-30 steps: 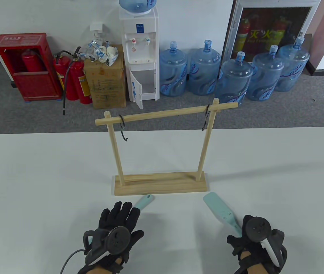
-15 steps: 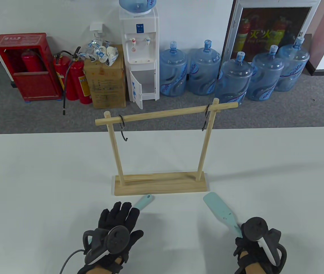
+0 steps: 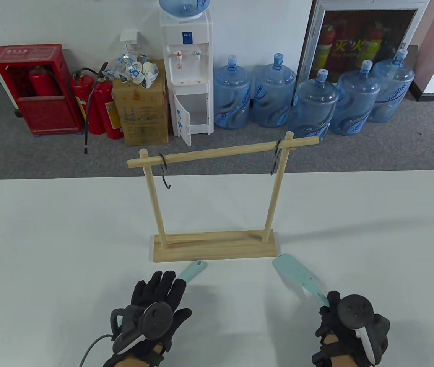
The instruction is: Hook dessert spatula onto s-hook
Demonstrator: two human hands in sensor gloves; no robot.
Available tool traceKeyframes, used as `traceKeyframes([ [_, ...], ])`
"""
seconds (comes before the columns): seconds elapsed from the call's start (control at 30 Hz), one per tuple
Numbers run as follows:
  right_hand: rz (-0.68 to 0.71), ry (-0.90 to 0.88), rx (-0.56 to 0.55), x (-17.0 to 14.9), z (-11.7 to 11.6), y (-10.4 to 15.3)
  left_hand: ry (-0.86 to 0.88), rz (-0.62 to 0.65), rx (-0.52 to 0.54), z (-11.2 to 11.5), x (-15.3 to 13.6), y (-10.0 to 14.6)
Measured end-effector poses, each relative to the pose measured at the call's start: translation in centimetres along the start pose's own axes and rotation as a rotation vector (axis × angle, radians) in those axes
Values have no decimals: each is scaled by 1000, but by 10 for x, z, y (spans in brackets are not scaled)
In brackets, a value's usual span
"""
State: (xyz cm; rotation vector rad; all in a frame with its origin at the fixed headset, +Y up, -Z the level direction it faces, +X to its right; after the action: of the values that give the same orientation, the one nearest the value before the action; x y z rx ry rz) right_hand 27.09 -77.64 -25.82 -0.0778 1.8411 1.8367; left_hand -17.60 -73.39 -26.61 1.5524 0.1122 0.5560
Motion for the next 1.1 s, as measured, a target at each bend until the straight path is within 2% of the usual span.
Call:
traceKeyframes([
  [0.1, 1, -20, -111, 3, 7, 4, -2, -5, -9, 1, -1, 0],
  [0.27, 115, -31, -189, 18, 13, 10, 3, -5, -6, 0, -1, -1],
  [0.43, 311, -59, -199, 46, 12, 18, 5, -6, 1, 0, -2, -1],
  [0.57, 500, 15, -197, 81, 8, 33, 7, -5, 32, -2, -2, 0],
  [0.67, 591, 62, -214, 104, 6, 44, 8, 4, 53, -3, 0, 1],
  [0.83, 702, 88, -200, 127, 2, 59, 3, 25, 69, -2, 5, 2],
  [1.1, 833, 92, -141, 151, -6, 76, -36, 64, 35, 7, 15, 2],
])
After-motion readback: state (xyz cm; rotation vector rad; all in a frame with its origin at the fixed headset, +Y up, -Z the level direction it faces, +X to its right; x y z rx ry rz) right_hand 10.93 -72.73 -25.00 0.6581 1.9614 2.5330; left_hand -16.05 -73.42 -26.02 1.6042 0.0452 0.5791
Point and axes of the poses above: the tracker on the back of each hand, its own x axis roughly to the thumb side, its own y axis roughly from the fingertips to the wrist, z = x × y, the point moved 1 cm from there along -y, roughly from the wrist to the fingertips, and after that the axes turned 12 degrees about y, right-handed, at the moved point
